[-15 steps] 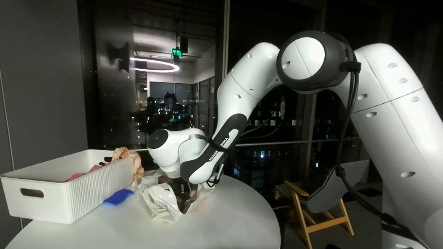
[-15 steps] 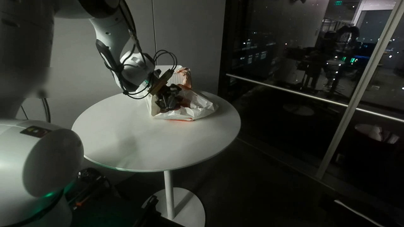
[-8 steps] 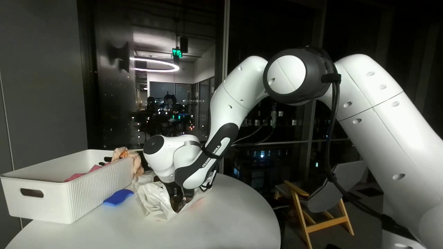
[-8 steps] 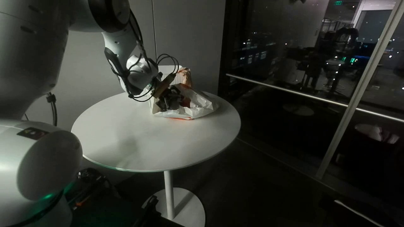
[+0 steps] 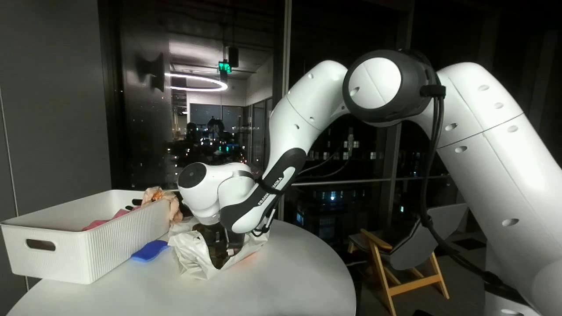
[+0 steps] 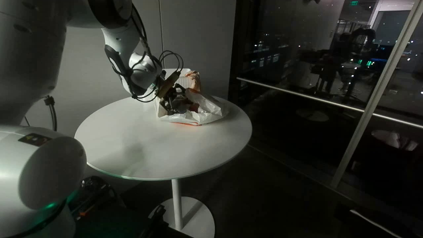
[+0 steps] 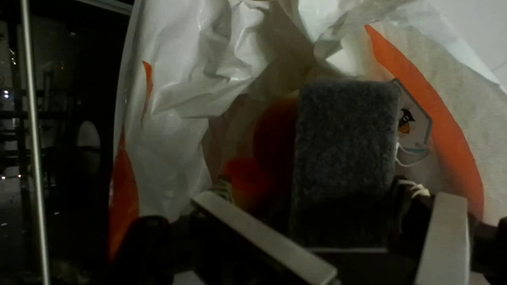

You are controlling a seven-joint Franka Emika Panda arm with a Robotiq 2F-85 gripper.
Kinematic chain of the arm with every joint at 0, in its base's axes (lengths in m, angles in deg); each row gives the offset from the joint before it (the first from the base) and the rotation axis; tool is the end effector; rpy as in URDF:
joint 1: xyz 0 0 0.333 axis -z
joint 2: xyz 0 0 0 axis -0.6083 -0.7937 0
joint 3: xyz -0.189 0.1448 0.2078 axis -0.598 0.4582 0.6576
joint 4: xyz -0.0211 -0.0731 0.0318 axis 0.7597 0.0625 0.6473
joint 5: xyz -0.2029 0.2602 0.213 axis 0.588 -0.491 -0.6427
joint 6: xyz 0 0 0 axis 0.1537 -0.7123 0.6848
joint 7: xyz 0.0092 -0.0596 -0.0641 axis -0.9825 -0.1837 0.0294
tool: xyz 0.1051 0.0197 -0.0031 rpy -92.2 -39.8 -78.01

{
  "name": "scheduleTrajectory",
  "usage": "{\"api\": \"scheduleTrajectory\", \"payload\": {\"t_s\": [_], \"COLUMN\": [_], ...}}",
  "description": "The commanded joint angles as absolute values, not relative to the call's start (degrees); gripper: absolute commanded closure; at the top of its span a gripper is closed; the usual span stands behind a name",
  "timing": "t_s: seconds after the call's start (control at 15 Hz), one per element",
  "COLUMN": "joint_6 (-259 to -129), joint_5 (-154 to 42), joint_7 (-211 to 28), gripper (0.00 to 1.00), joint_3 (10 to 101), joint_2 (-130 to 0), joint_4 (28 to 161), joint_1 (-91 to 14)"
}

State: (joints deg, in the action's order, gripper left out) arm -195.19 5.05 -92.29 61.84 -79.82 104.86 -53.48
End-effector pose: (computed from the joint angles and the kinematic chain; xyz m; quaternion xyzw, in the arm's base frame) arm 0.6336 0.1996 0.2573 0.8064 0.4630 0.0950 0.3553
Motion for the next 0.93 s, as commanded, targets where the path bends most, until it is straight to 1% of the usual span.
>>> {"api": "scheduleTrajectory", "payload": {"t_s": [0.0, 0.27, 0.4, 0.6, 0.73, 0.87], "joint_6": [-199.1, -209.6, -212.1, -207.8, -203.8, -200.8], "joint_5": [3.3, -6.2, -13.2, -23.3, -24.5, -20.6], "joint_7": [-89.9, -78.4, -70.1, -59.6, -58.1, -59.5], "gripper": [0.00, 0.00, 0.00, 0.00, 0.00, 0.00], "joint_3": [65.6, 70.0, 72.1, 73.8, 72.6, 70.5], "joint_2": [-71.5, -66.4, -65.2, -65.9, -67.2, -68.6], "joint_4": [113.0, 120.0, 123.3, 124.4, 123.3, 121.6], "joint_1": [-51.1, -46.9, -45.4, -44.9, -46.4, -48.1]}}
